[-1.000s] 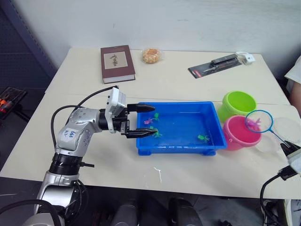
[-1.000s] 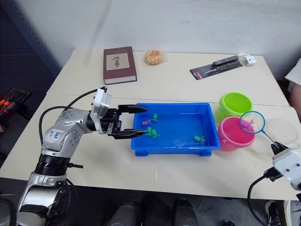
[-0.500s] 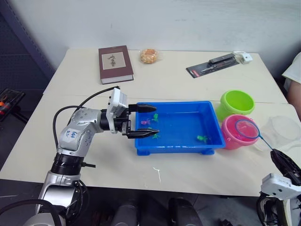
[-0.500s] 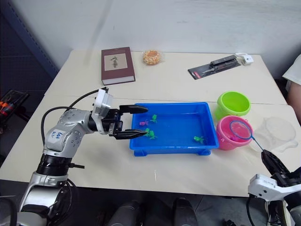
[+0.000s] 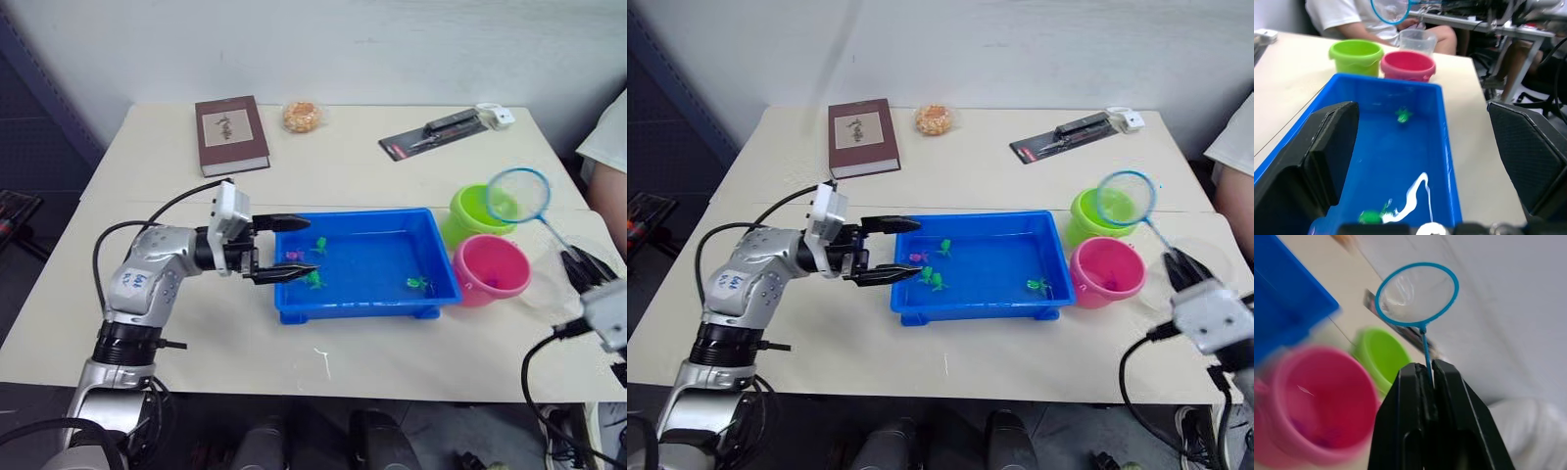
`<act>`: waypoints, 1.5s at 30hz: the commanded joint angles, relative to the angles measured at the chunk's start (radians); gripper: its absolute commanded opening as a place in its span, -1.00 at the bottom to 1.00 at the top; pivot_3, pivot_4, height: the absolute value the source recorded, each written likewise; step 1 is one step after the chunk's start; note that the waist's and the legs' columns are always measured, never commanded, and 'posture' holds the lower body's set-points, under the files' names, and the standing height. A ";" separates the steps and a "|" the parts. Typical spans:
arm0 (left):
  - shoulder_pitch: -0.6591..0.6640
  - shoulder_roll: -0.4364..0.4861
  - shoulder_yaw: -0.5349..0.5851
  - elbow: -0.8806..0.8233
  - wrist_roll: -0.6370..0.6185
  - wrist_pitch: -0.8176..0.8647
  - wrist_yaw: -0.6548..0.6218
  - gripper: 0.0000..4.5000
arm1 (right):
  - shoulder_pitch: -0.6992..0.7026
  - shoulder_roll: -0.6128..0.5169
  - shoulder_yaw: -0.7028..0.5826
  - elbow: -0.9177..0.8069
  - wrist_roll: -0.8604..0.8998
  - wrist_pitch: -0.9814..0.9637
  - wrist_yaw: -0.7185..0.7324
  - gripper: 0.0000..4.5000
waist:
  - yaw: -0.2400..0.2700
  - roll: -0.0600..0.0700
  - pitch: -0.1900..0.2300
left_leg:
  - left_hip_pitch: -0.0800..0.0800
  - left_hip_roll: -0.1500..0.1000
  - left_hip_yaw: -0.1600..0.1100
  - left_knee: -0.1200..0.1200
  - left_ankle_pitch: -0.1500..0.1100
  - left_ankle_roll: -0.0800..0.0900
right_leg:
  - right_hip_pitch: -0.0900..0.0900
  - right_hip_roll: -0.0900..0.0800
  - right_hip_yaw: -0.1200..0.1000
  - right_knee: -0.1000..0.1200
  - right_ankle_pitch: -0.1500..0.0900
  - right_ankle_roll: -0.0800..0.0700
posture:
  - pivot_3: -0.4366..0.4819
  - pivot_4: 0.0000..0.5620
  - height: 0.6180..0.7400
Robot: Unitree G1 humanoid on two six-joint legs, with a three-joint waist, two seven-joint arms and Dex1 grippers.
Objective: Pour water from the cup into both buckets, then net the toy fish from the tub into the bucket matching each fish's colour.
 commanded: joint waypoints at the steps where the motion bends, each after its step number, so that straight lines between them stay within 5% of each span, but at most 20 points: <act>1: 0.037 0.079 0.083 0.011 0.013 -0.010 0.017 1.00 | -0.121 -0.097 0.112 -0.127 0.269 0.299 0.089 -1.00 | -0.006 0.000 0.000 | 0.000 0.000 0.000 0.000 0.000 0.000 | 0.000 0.000 0.000 0.001 0.000 0.000 | -0.05 -0.47 0.97; 8: 0.096 0.159 0.117 -0.023 0.021 -0.008 0.022 1.00 | -0.380 -0.125 0.402 -0.169 0.346 0.719 0.018 -1.00 | 0.031 -0.001 0.000 | -0.006 -0.003 -0.009 0.003 -0.001 0.001 | 0.001 -0.004 -0.001 -0.004 0.000 0.000 | -0.05 -0.47 0.97; 18: 0.115 0.162 0.115 -0.102 0.007 0.035 0.061 1.00 | -0.647 0.009 0.664 -0.053 0.189 0.786 0.016 -1.00 | 0.029 -0.002 0.000 | -0.008 -0.004 -0.008 0.004 -0.001 0.001 | -0.001 -0.003 -0.007 -0.003 0.000 0.000 | -0.05 -0.47 0.97; 45: 0.100 0.167 0.114 -0.101 0.011 0.049 0.077 1.00 | -0.825 0.136 0.808 0.091 -0.083 0.947 -0.032 -1.00 | 0.006 -0.002 0.000 | -0.008 -0.003 -0.008 0.003 -0.001 0.001 | -0.002 -0.003 -0.009 -0.002 0.000 0.000 | -0.05 -0.47 0.97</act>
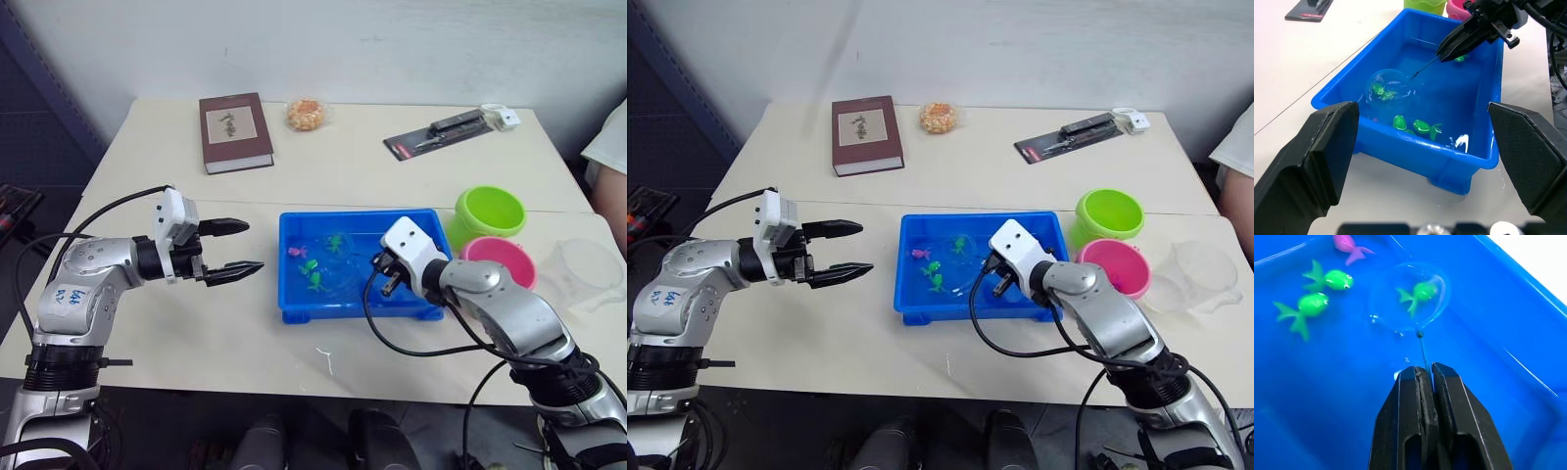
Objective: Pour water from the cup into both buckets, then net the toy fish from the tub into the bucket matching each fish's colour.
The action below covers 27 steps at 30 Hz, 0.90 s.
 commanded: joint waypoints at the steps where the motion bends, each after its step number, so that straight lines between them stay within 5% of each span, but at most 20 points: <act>1: -0.008 0.016 0.016 -0.032 -0.009 -0.002 -0.001 1.00 | -0.034 0.004 0.016 -0.016 -0.034 0.006 0.008 -1.00 | 0.000 0.000 0.000 | 0.000 0.000 0.000 0.000 0.000 0.000 | 0.000 0.000 0.000 0.000 0.000 0.000 | -0.05 -0.47 0.97; 27: 0.025 0.015 0.035 -0.048 -0.019 -0.003 0.003 1.00 | -0.109 0.053 0.089 0.049 -0.104 -0.061 0.122 -1.00 | -0.001 0.000 0.000 | 0.000 0.000 0.000 -0.001 0.000 0.000 | 0.000 0.000 0.000 0.000 0.000 0.000 | -0.05 -0.47 0.97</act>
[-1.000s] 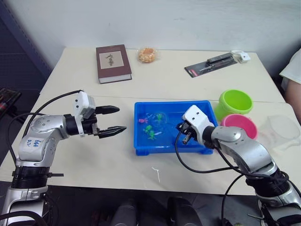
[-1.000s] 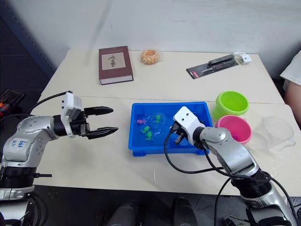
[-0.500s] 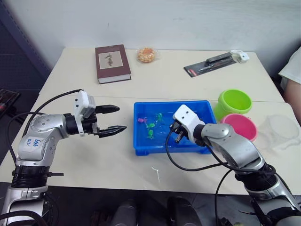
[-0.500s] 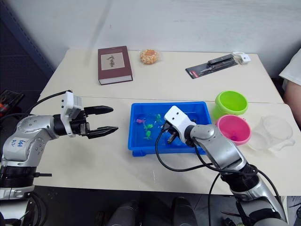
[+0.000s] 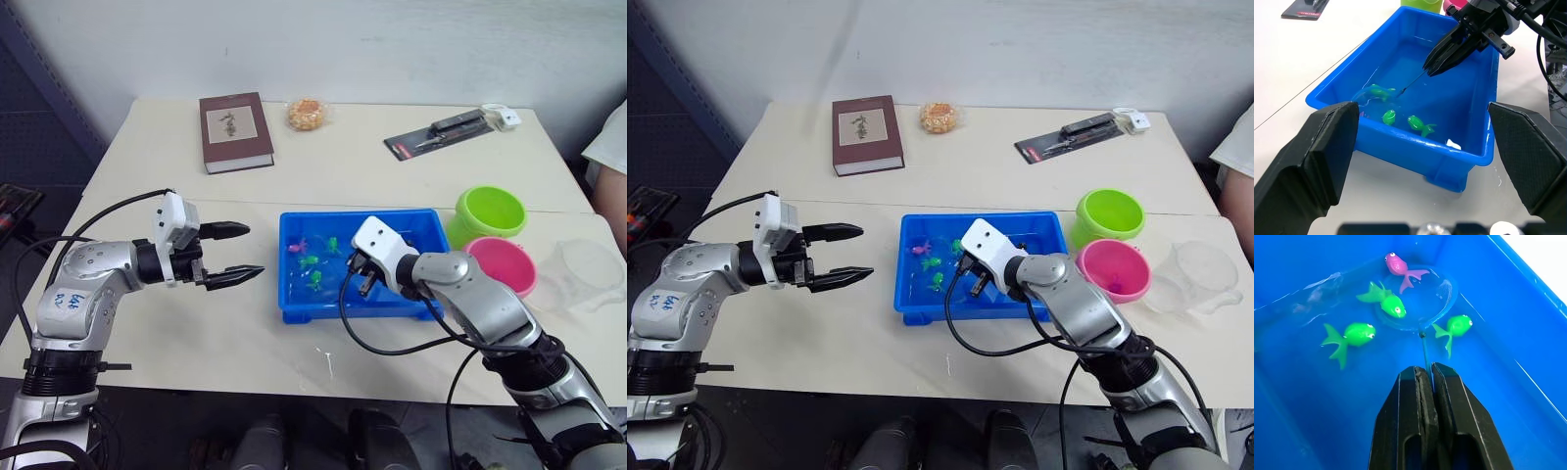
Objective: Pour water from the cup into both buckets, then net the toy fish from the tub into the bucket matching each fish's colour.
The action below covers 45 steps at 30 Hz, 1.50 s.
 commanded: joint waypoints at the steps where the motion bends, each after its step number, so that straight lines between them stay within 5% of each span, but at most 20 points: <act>1: 0.001 0.013 0.031 -0.019 -0.016 -0.008 0.000 1.00 | -0.003 -0.016 -0.012 0.001 -0.019 -0.041 0.028 -1.00 | 0.000 0.000 0.000 | 0.000 0.000 0.000 0.000 0.000 0.000 | 0.000 0.000 0.000 0.000 0.000 0.000 | -0.05 -0.47 0.97; 21: 0.008 0.015 0.042 -0.015 -0.014 -0.018 0.001 1.00 | 0.059 -0.200 -0.128 -0.081 0.166 0.101 0.284 -1.00 | 0.002 0.000 0.000 | 0.000 0.000 0.000 0.000 0.000 0.000 | 0.000 0.000 0.000 -0.001 0.000 0.000 | -0.05 -0.47 0.97; 45: 0.005 0.001 0.037 -0.014 -0.010 -0.021 0.005 1.00 | -0.028 0.009 -0.115 0.117 0.072 -0.058 0.144 -1.00 | 0.000 0.000 0.000 | 0.000 0.000 0.000 -0.001 0.000 0.000 | 0.000 0.000 -0.001 -0.001 0.000 0.000 | -0.05 -0.47 0.97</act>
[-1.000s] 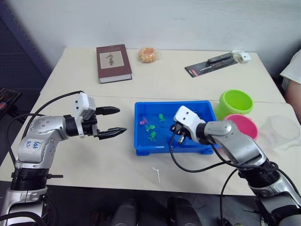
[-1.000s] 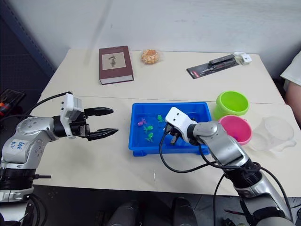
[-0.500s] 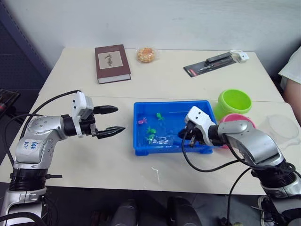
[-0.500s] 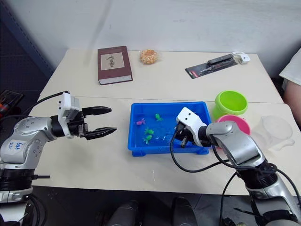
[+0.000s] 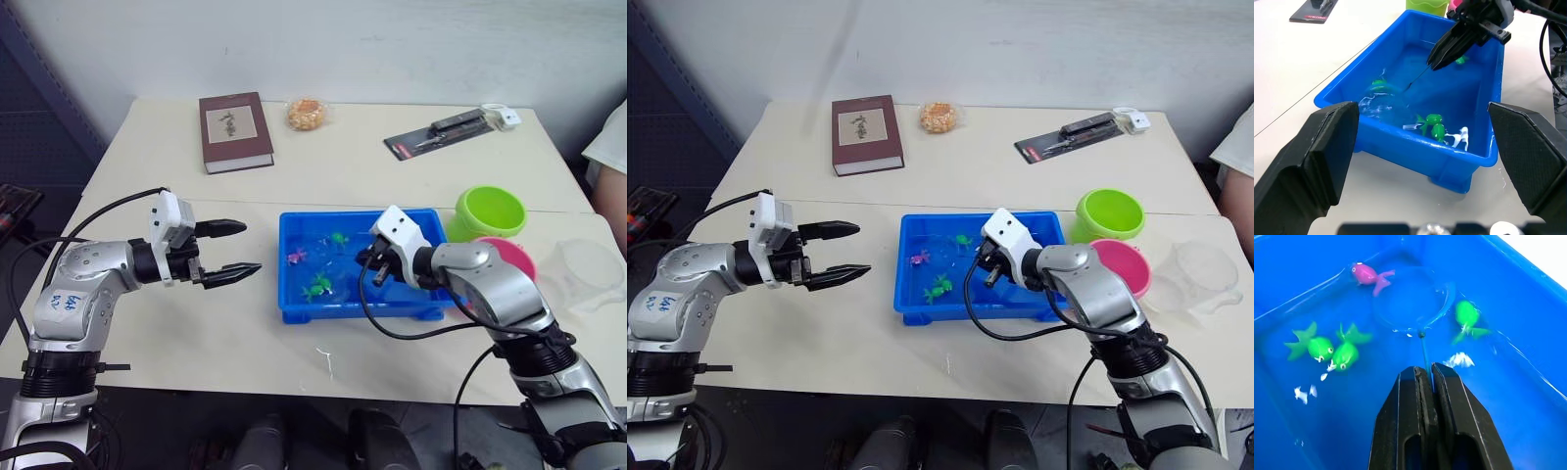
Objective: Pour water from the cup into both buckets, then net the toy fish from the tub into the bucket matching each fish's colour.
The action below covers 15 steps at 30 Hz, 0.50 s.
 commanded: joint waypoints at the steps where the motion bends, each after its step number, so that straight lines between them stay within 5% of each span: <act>1: -0.002 0.005 0.015 -0.014 -0.010 -0.014 0.000 1.00 | -0.016 0.008 0.001 -0.042 0.012 0.010 0.022 -1.00 | 0.000 0.000 0.000 | 0.000 0.000 0.000 0.000 0.000 0.000 | 0.000 0.000 0.000 0.000 0.000 0.000 | -0.05 -0.47 0.97; 15: -0.030 0.076 -0.041 -0.058 0.042 -0.055 -0.068 1.00 | -0.063 -0.093 0.098 -0.126 -0.076 0.073 0.057 -1.00 | 0.001 0.000 0.000 | 0.000 0.000 0.000 0.000 0.000 0.000 | 0.000 0.000 0.000 0.000 0.000 0.000 | -0.05 -0.47 0.97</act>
